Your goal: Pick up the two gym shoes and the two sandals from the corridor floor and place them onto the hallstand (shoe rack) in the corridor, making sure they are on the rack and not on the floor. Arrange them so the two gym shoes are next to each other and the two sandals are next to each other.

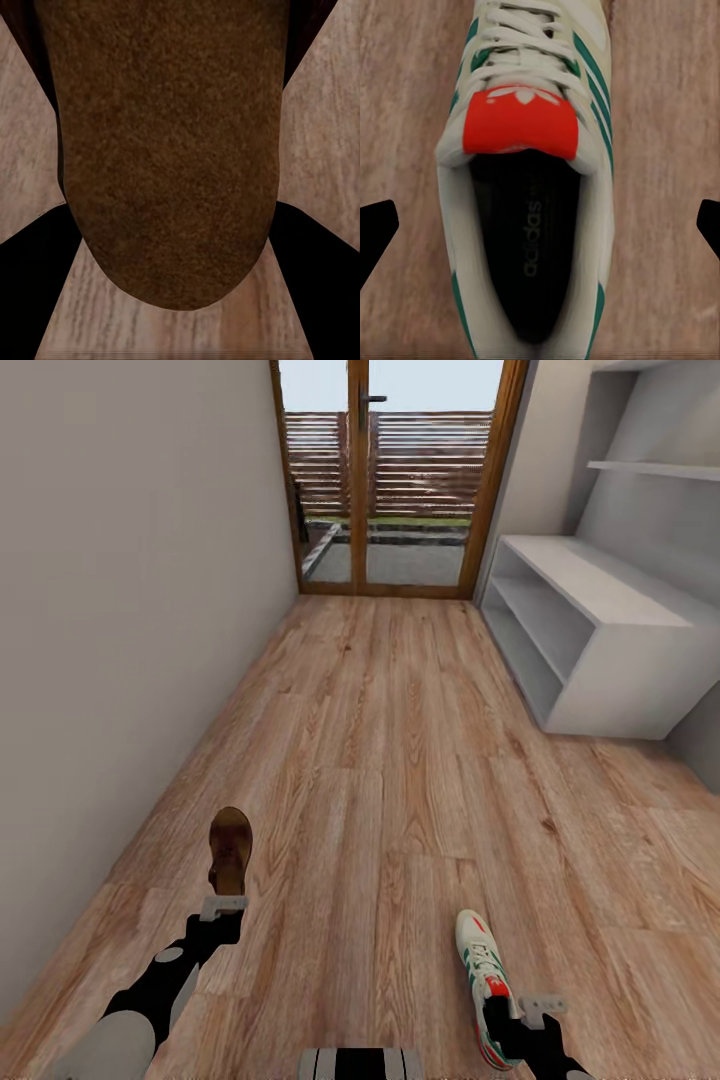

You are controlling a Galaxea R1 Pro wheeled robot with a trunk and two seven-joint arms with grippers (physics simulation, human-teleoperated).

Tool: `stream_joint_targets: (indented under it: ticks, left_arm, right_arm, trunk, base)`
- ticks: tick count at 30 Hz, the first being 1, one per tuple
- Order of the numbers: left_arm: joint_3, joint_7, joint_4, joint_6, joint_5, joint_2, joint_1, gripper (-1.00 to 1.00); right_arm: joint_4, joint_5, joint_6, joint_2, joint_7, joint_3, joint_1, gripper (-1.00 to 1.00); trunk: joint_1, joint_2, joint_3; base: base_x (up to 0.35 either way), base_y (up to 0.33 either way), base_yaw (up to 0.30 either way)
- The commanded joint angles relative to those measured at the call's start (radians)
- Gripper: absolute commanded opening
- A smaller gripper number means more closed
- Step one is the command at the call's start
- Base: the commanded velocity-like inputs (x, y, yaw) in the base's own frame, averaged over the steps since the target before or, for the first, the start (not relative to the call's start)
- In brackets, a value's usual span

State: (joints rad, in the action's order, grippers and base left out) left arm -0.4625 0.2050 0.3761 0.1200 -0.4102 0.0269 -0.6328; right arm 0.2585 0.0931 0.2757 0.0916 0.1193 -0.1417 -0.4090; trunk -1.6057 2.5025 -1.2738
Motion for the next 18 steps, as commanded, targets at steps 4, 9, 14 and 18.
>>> stream_joint_targets:
  ticks: [4, 9, 14, 18]
  left_arm:
    - [-0.009, 0.007, 0.0, 0.004, -0.009, -0.001, -0.001, -1.0]
    - [-0.01, 0.007, 0.0, 0.004, -0.009, -0.001, -0.001, -1.0]
    - [-0.009, 0.007, 0.0, 0.004, -0.009, -0.001, -0.001, -1.0]
    - [-0.009, 0.006, 0.0, 0.004, -0.009, 0.0, -0.001, -1.0]
  right_arm:
    - [-0.001, 0.01, 0.004, -0.001, 0.005, -0.009, -0.001, 1.0]
    - [-0.001, 0.01, 0.004, -0.001, 0.005, -0.009, -0.001, 1.0]
    - [-0.001, 0.01, 0.004, -0.001, 0.005, -0.009, -0.001, 1.0]
    - [-0.001, 0.01, 0.004, -0.001, 0.005, -0.009, -0.001, 1.0]
  trunk:
    - [-0.002, 0.001, -0.017]
    - [-0.004, 0.002, -0.041]
    - [-0.006, 0.004, -0.067]
    - [-0.008, 0.005, -0.088]
  base:
    - [0.0, 0.0, 0.0]
    - [0.0, 0.0, 0.0]
    - [0.0, 0.0, 0.0]
    - [0.0, 0.0, 0.0]
